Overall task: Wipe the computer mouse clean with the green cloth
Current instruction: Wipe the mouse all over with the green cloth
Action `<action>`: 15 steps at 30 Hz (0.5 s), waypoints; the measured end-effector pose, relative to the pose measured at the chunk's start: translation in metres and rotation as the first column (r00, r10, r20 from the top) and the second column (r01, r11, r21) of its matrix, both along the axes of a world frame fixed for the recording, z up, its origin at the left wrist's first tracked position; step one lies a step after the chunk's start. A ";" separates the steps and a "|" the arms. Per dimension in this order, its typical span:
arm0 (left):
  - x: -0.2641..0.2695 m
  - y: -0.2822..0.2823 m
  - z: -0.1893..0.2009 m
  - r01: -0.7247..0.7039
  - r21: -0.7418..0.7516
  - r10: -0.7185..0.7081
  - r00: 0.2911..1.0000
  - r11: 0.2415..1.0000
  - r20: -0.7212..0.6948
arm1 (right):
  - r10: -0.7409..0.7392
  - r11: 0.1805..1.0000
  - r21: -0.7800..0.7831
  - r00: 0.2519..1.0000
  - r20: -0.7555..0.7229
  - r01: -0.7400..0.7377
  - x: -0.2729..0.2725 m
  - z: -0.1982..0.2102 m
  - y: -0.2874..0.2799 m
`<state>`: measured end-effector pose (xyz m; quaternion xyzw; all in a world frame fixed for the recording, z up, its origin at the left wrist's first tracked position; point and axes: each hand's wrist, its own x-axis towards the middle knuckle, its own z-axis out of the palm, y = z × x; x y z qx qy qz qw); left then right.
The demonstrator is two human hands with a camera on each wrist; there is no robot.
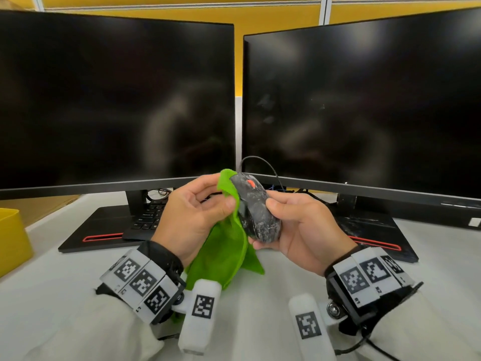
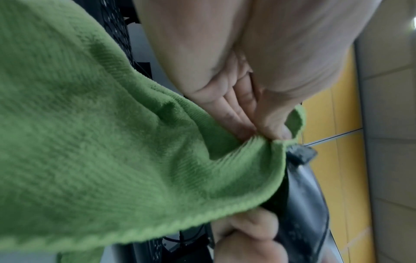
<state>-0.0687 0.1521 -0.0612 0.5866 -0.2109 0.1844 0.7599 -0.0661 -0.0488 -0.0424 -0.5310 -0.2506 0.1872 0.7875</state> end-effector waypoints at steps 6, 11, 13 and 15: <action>-0.003 -0.001 -0.001 0.029 0.083 -0.031 0.999 0.996 0.021 | -0.011 1.000 -0.002 1.000 0.001 0.011 -0.001 -0.002 -0.001; -0.004 -0.004 0.001 -0.001 0.028 0.001 1.000 1.000 0.007 | -0.018 1.000 -0.003 1.000 -0.018 0.018 -0.002 0.001 0.000; -0.003 -0.002 0.001 0.006 0.053 -0.006 1.000 0.999 0.009 | -0.039 0.999 0.003 0.999 -0.028 0.039 -0.002 0.002 0.001; -0.004 -0.003 0.001 0.021 0.088 -0.023 1.000 0.996 0.014 | -0.052 0.998 0.019 0.998 -0.039 0.053 -0.003 0.002 0.001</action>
